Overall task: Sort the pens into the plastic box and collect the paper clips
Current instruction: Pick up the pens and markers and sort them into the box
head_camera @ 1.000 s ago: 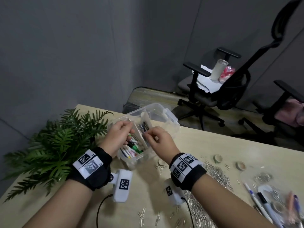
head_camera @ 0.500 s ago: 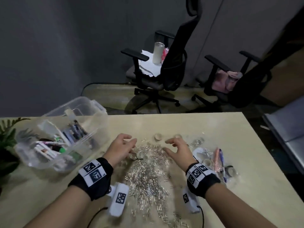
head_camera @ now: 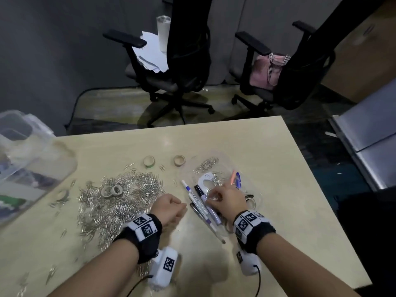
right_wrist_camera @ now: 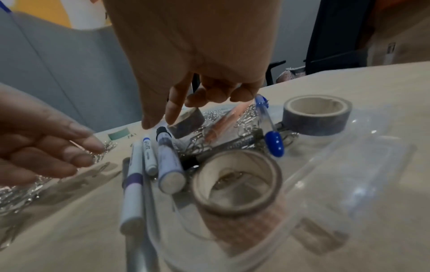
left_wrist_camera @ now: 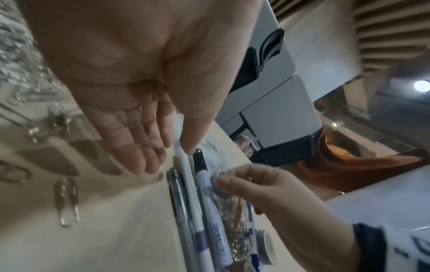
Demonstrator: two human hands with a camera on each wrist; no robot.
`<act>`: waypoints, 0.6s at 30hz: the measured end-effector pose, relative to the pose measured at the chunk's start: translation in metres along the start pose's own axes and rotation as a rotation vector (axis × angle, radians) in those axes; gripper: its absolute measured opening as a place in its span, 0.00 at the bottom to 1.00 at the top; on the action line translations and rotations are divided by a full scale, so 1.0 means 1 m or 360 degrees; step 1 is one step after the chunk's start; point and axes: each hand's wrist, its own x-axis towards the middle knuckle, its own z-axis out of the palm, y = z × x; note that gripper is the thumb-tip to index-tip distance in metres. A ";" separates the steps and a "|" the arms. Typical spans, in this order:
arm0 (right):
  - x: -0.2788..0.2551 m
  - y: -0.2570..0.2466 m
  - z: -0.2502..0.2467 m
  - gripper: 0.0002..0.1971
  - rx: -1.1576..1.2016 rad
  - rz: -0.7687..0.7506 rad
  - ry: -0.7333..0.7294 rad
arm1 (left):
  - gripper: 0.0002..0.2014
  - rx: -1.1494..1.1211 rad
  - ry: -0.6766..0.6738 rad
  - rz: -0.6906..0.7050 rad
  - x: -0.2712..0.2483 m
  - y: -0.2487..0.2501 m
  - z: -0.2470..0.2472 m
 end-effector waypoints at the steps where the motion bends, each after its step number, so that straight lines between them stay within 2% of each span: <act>1: 0.003 0.000 0.000 0.12 0.0013 -0.0019 -0.0015 | 0.09 0.0001 0.0008 -0.0006 0.001 0.002 0.008; 4: 0.011 -0.004 0.003 0.14 -0.0066 -0.0131 -0.0040 | 0.12 -0.0006 0.0087 -0.0028 0.009 0.007 0.027; 8: 0.018 -0.006 0.008 0.16 -0.0375 -0.0218 -0.0082 | 0.14 0.0073 0.0250 -0.0069 0.020 0.013 0.039; 14: 0.030 -0.024 0.007 0.21 -0.0708 -0.0197 -0.0210 | 0.13 0.0035 0.0160 -0.0121 0.032 0.016 0.039; 18: 0.031 -0.031 0.002 0.21 -0.0629 -0.0175 -0.0255 | 0.12 -0.0080 0.0115 -0.0148 0.031 0.020 0.024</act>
